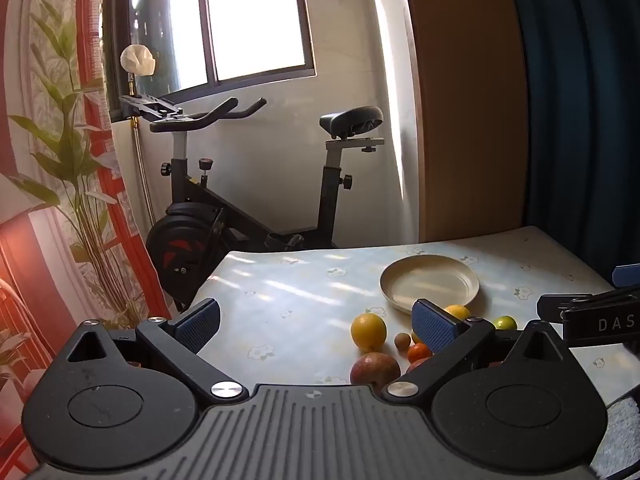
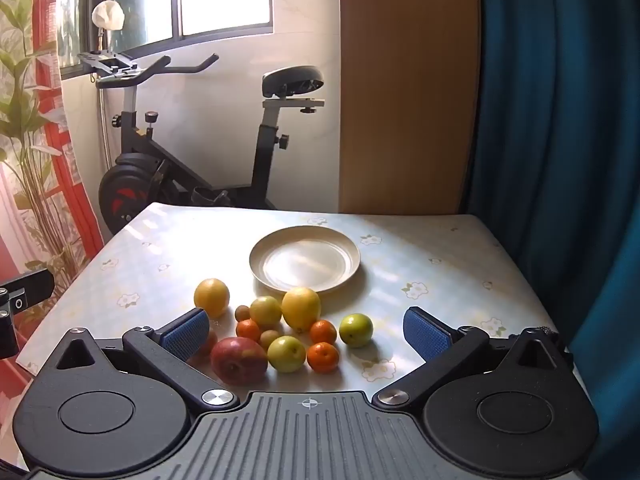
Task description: Organize fruits
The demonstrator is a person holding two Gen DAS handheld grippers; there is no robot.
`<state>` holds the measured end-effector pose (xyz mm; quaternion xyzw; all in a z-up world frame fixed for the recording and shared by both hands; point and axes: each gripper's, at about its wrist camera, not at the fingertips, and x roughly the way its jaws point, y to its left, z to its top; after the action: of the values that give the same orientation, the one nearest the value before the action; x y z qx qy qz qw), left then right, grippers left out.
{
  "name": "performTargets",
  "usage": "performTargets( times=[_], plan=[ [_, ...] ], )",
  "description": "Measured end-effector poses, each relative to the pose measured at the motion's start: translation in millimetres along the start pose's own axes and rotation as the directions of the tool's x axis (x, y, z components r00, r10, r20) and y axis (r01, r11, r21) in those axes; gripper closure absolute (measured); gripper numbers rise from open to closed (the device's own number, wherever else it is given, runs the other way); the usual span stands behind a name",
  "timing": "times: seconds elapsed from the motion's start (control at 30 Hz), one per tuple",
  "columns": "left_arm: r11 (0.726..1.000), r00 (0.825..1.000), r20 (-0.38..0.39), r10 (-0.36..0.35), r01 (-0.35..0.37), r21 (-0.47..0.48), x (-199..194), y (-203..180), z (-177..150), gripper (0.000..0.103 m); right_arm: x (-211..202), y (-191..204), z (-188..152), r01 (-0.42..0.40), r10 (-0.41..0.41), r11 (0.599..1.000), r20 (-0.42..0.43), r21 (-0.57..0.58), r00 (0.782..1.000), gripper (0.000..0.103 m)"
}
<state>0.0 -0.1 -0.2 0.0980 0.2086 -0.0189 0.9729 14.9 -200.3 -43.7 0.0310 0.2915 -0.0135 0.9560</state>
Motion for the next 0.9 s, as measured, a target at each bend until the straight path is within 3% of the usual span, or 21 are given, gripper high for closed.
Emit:
performTargets(
  times=[0.9],
  plan=[
    [1.0,0.999,0.027,0.019,-0.018,-0.016,-7,-5,-3,0.0,-9,-5,3,0.006,-0.006,1.0,0.039,-0.005,0.999,0.0]
  ],
)
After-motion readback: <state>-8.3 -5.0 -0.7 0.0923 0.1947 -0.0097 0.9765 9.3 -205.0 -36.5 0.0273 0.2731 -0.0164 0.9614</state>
